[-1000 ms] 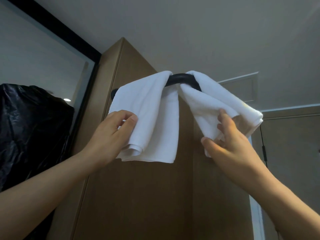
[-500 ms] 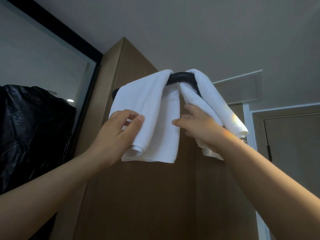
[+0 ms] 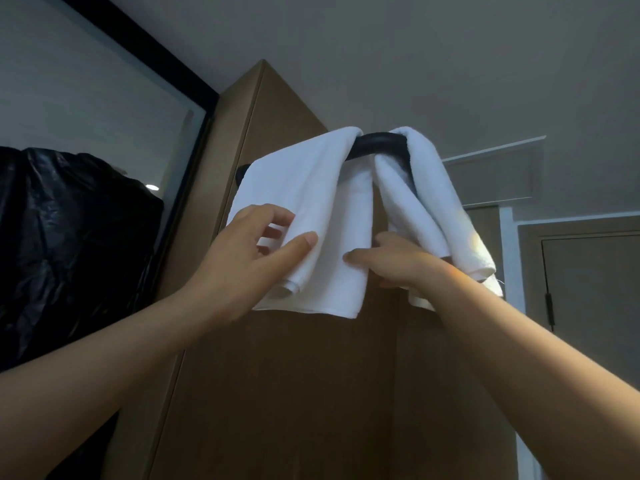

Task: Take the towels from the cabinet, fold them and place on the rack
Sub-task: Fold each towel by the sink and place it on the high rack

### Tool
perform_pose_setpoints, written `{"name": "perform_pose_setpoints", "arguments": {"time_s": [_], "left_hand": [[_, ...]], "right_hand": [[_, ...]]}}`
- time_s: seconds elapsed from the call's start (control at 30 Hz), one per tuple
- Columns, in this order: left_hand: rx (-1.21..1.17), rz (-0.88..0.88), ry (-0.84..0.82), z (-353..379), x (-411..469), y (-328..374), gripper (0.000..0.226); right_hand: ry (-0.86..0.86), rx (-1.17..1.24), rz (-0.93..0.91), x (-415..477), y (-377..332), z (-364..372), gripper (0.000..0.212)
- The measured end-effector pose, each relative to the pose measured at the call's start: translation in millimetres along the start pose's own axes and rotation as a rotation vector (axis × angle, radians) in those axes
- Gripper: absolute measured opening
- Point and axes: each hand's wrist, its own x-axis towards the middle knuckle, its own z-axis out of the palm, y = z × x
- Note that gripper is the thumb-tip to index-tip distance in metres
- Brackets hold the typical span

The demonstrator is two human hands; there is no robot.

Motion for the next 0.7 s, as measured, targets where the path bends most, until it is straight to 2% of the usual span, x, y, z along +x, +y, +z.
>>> {"name": "perform_pose_setpoints", "arguments": {"time_s": [0.2, 0.37, 0.53, 0.7], "left_hand": [[0.17, 0.033, -0.008, 3, 1, 9, 0.046], [0.277, 0.16, 0.015, 2, 0, 16, 0.013], [0.416, 0.257, 0.042, 1, -9, 14, 0.03], [0.316, 0.209, 0.026, 15, -16, 9, 0.028]], "right_hand": [[-0.084, 0.269, -0.035, -2, 2, 17, 0.025], [-0.105, 0.324, -0.106, -17, 1, 20, 0.011], [-0.037, 0.271, -0.145, -26, 9, 20, 0.025], [-0.02, 0.267, -0.211, -34, 11, 18, 0.033]]}}
